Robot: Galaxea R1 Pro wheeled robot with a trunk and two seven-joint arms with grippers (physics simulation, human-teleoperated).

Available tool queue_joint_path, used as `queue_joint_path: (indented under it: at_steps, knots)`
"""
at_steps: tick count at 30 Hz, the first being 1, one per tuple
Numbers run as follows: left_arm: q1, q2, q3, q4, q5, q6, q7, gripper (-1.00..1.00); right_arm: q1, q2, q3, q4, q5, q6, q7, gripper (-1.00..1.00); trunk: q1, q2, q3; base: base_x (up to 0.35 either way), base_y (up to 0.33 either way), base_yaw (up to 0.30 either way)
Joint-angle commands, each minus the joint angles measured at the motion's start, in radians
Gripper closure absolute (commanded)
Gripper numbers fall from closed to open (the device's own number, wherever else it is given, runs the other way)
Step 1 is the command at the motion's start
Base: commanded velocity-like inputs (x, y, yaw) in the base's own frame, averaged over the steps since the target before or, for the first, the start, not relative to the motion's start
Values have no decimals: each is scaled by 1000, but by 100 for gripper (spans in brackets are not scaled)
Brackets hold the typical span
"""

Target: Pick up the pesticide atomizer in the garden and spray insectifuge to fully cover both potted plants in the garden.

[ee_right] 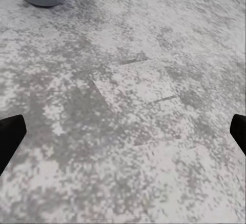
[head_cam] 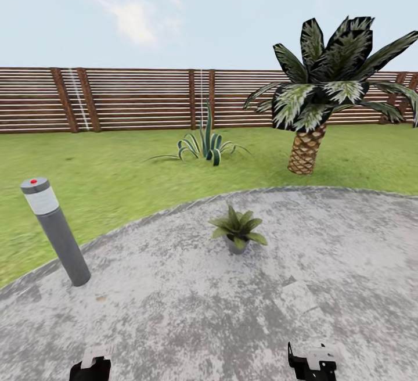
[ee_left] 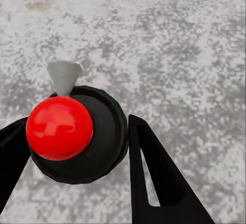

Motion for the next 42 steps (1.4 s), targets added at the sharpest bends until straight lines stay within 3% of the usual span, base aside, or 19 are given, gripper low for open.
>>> queue_joint_path:
  at_steps: [1,17,30,42]
  knots:
    - [-1,0,8,1,5,-2,-9,100,-1,0,-4,2,11,-2,-7,-100,0,0,-1,291,224,0]
    - [-1,0,8,1,5,-2,-9,100,-1,0,-5,1,11,-2,-7,-100,0,0,-1,290,225,-50]
    - [-1,0,8,1,5,-2,-9,100,-1,0,-5,1,11,-2,-7,-100,0,0,-1,264,245,-240]
    - [-1,-2,8,1,5,-2,-9,100,-1,0,-5,1,11,-2,-7,-100,0,0,-1,108,312,-267]
